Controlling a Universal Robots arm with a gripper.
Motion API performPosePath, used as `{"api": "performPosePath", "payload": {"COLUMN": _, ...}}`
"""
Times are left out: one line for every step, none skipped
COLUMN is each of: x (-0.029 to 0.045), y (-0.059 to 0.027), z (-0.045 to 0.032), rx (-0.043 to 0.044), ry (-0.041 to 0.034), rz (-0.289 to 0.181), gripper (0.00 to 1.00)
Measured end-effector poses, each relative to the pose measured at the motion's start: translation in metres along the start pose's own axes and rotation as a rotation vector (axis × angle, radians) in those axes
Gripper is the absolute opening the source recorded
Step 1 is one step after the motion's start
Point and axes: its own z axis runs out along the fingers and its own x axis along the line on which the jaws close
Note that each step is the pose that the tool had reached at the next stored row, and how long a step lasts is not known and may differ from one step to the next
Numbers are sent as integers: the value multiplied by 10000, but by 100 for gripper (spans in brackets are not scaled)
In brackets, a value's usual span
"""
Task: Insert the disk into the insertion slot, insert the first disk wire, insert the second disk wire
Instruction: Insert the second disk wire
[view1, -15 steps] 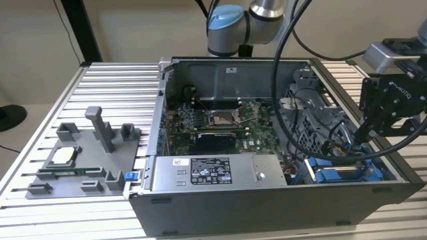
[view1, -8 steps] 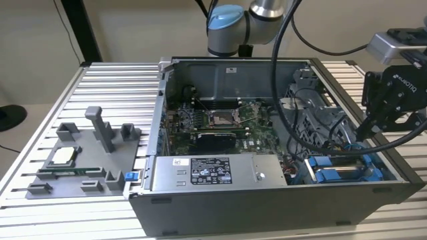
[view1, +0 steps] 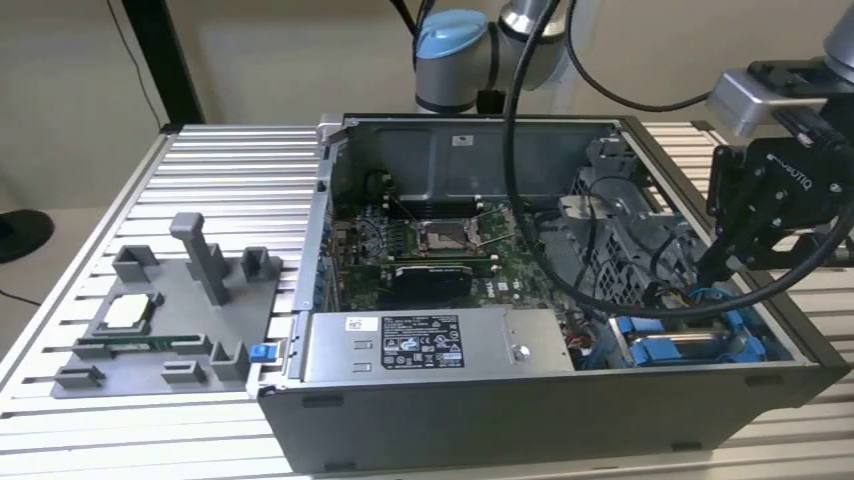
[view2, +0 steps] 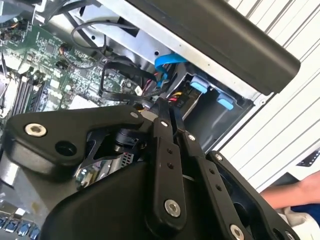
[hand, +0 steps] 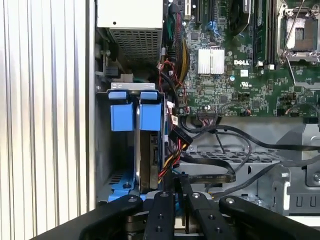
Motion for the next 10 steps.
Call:
{"api": "performPosePath", "payload": {"x": 8, "y": 19, "z": 0, "rx": 23, "ry": -30, "rz": -3, "gripper": 0}}
{"api": "performPosePath", "payload": {"x": 16, "y": 38, "z": 1, "rx": 45, "ry": -76, "rz": -6, "gripper": 0}}
{"api": "performPosePath", "payload": {"x": 26, "y": 56, "z": 1, "rx": 63, "ry": -129, "rz": -8, "gripper": 0}}
{"api": "performPosePath", "payload": {"x": 36, "y": 70, "z": 2, "rx": 78, "ry": -182, "rz": -11, "gripper": 0}}
{"api": "performPosePath", "payload": {"x": 51, "y": 81, "z": 2, "rx": 90, "ry": -239, "rz": -13, "gripper": 0}}
{"api": "performPosePath", "payload": {"x": 66, "y": 88, "z": 1, "rx": 98, "ry": -306, "rz": -16, "gripper": 0}}
{"api": "performPosePath", "payload": {"x": 81, "y": 93, "z": 1, "rx": 104, "ry": -389, "rz": -20, "gripper": 0}}
{"api": "performPosePath", "payload": {"x": 97, "y": 96, "z": 0, "rx": 106, "ry": -466, "rz": -23, "gripper": 0}}
{"api": "performPosePath", "payload": {"x": 121, "y": 99, "z": -1, "rx": 106, "ry": -523, "rz": -25, "gripper": 0}}
{"api": "performPosePath", "payload": {"x": 155, "y": 102, "z": -3, "rx": 107, "ry": -548, "rz": -26, "gripper": 0}}
